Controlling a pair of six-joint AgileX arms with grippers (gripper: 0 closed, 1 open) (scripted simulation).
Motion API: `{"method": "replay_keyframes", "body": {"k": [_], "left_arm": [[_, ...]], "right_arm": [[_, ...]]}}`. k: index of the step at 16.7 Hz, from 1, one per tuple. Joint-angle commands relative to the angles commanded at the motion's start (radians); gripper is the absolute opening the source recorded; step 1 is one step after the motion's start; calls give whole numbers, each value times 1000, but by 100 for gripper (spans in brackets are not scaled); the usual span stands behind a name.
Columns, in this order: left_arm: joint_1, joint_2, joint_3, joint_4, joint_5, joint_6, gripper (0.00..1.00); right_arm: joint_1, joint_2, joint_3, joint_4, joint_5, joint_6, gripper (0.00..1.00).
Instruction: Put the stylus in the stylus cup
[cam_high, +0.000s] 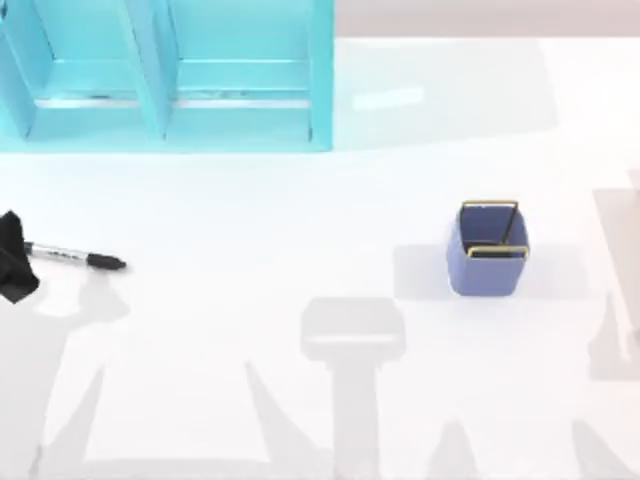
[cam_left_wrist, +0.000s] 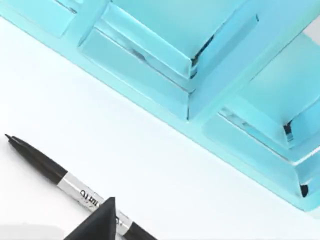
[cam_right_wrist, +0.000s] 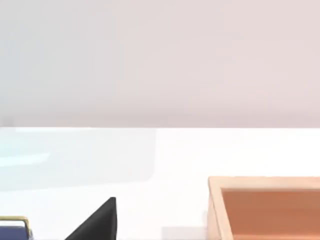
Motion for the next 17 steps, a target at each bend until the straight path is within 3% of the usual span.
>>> {"method": "replay_keyframes", "body": {"k": [5, 9, 13, 17], "left_arm": [[46, 484, 67, 166, 105, -387, 100], [77, 751, 117, 278, 165, -609, 100], [94, 871, 149, 341, 192, -720, 100], [95, 877, 151, 345, 193, -726, 100]], "right_arm": [[0, 0, 0, 0, 0, 0, 100], [0, 0, 0, 0, 0, 0, 100], [0, 0, 0, 0, 0, 0, 100], [0, 0, 0, 0, 0, 0, 100]]}}
